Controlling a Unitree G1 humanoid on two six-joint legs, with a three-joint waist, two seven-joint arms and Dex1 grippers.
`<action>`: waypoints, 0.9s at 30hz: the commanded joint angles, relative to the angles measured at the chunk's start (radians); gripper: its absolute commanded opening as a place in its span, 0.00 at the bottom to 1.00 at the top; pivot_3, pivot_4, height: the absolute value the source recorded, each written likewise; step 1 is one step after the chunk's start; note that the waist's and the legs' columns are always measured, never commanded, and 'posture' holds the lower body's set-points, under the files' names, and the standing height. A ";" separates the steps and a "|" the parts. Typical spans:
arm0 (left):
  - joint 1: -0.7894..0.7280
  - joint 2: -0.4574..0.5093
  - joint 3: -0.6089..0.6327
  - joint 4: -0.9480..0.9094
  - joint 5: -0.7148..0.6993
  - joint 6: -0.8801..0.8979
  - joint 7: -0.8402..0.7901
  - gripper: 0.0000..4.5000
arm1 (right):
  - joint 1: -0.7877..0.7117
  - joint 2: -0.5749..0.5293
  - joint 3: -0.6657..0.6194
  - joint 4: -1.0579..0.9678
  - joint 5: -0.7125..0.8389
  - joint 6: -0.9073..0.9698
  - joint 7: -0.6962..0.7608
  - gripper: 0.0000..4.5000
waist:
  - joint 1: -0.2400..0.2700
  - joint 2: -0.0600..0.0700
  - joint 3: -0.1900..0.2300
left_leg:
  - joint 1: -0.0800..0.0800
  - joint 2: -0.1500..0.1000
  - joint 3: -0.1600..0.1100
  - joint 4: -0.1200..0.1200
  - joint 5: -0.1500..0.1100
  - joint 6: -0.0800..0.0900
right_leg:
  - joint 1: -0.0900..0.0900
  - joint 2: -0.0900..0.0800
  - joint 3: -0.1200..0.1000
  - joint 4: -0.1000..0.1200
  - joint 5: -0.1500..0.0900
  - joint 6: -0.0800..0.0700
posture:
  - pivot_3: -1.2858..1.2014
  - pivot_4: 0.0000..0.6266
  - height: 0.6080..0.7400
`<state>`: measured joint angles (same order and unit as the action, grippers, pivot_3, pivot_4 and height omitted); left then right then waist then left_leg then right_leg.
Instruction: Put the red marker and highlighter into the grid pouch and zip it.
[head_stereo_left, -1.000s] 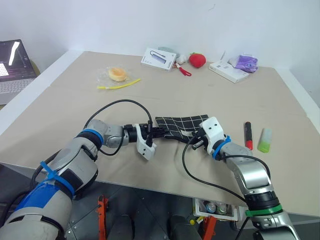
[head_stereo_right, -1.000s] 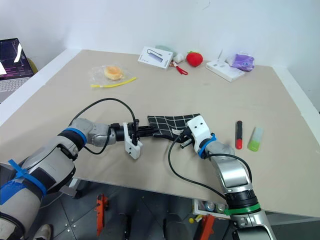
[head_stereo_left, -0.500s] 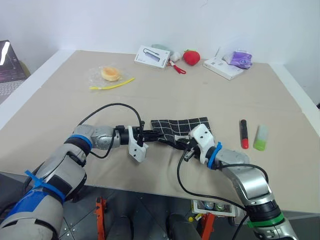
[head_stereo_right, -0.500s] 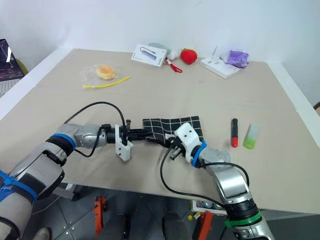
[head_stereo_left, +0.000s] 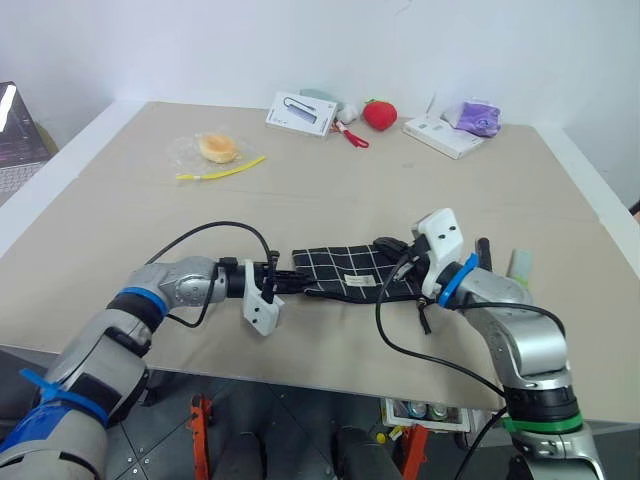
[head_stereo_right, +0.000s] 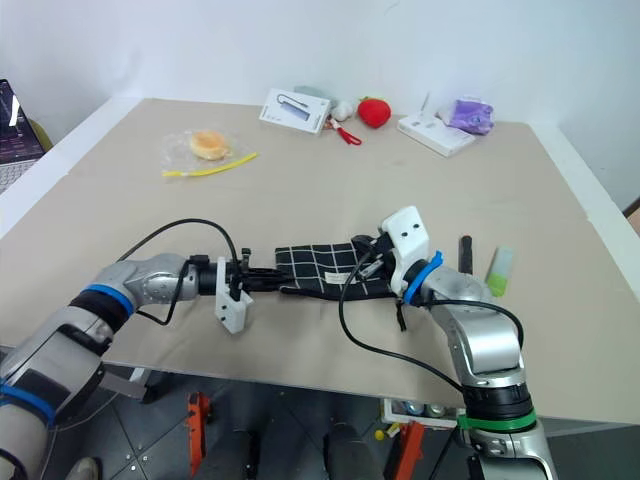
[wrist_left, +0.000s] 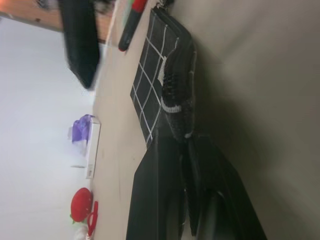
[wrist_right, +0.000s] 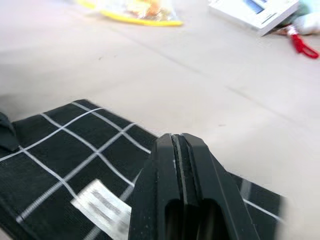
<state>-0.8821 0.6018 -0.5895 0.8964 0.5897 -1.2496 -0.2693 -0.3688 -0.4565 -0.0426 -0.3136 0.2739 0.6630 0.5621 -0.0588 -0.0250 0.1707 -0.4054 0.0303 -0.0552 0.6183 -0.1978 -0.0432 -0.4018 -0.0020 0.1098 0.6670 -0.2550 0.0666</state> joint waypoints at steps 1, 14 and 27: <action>0.085 0.071 0.001 -0.049 -0.038 0.031 -0.103 0.01 | 0.031 -0.040 -0.020 -0.095 0.031 0.069 -0.003 0.00 | -0.003 0.001 0.000 | 0.000 0.000 0.000 0.000 0.000 0.000 | 0.000 0.000 0.000 0.000 0.000 -0.001 | 0.52 0.24 0.95; 0.164 0.071 0.048 -0.190 -0.151 0.090 -0.254 0.01 | 0.087 -0.101 0.146 -0.003 -0.086 0.150 -0.046 0.00 | -0.013 0.004 -0.003 | 0.002 0.000 0.001 0.002 0.001 0.000 | 0.001 0.001 0.000 0.001 0.001 -0.001 | 0.52 0.24 0.95; 0.109 -0.015 0.057 -0.126 -0.149 0.154 -0.338 0.79 | 0.069 -0.088 0.162 0.027 -0.112 0.146 -0.057 0.00 | -0.012 0.003 -0.005 | 0.002 -0.001 0.000 0.005 0.001 0.001 | 0.004 0.000 0.000 0.001 0.002 0.000 | 0.52 0.24 0.95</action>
<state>-0.7730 0.6108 -0.5029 0.7354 0.3932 -1.0933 -0.6064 -0.2935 -0.5487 0.1098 -0.3098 0.1714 0.8002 0.5123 -0.0707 -0.0223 0.1656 -0.4034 0.0293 -0.0553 0.6237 -0.1972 -0.0426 -0.3976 -0.0024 0.1099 0.6675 -0.2533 0.0671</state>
